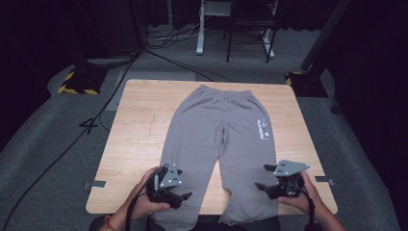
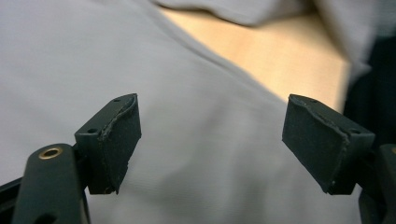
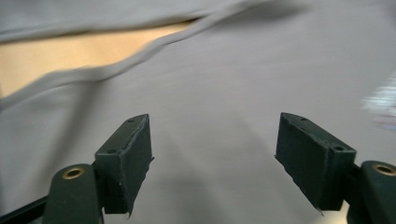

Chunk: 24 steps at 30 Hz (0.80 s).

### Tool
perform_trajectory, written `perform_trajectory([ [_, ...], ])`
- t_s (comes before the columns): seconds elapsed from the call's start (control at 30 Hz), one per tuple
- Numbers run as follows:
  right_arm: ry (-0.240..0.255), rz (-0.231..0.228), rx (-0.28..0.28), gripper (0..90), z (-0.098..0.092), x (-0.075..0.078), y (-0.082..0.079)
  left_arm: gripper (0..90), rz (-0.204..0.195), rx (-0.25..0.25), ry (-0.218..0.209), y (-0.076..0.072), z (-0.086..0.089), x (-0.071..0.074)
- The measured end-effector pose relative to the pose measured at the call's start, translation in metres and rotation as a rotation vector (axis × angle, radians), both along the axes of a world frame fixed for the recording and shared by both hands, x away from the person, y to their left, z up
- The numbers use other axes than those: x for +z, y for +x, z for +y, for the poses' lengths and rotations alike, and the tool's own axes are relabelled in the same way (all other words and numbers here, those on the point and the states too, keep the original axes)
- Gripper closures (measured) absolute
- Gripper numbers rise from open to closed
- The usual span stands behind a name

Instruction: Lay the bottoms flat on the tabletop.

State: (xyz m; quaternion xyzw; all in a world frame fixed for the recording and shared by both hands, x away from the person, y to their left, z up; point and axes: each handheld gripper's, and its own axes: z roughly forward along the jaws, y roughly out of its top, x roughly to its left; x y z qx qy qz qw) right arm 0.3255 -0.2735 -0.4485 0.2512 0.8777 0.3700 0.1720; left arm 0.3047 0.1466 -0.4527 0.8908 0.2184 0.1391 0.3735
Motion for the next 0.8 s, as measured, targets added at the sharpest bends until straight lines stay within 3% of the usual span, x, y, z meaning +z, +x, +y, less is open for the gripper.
perform_trajectory([
  [0.1,0.019,-0.044,-0.080,27.6,-0.023,0.010,0.013,19.8,-0.020,0.064,-0.019,0.015,0.017,0.012],
  [0.27,0.040,-0.065,-0.212,28.2,-0.061,0.012,0.031,19.7,-0.056,0.174,0.018,0.037,0.046,0.014],
  [0.37,0.049,-0.061,-0.299,27.6,-0.084,0.005,0.040,20.1,-0.036,0.237,0.027,0.049,0.064,0.006],
  [0.43,0.088,-0.021,-0.349,27.2,-0.101,-0.003,0.045,20.0,-0.013,0.272,0.035,0.055,0.076,-0.001],
  [0.5,0.081,-0.006,-0.389,27.2,-0.113,-0.012,0.048,19.8,0.010,0.311,0.049,0.060,0.086,-0.009],
  [0.57,0.118,0.030,-0.414,26.5,-0.124,-0.021,0.051,19.9,0.028,0.322,0.039,0.063,0.097,-0.017],
  [0.67,0.133,0.051,-0.438,26.4,-0.133,-0.033,0.052,20.1,0.065,0.325,0.000,0.065,0.108,-0.029],
  [0.8,0.133,0.065,-0.461,24.9,-0.135,-0.047,0.055,18.9,0.088,0.319,-0.016,0.064,0.114,-0.042],
])
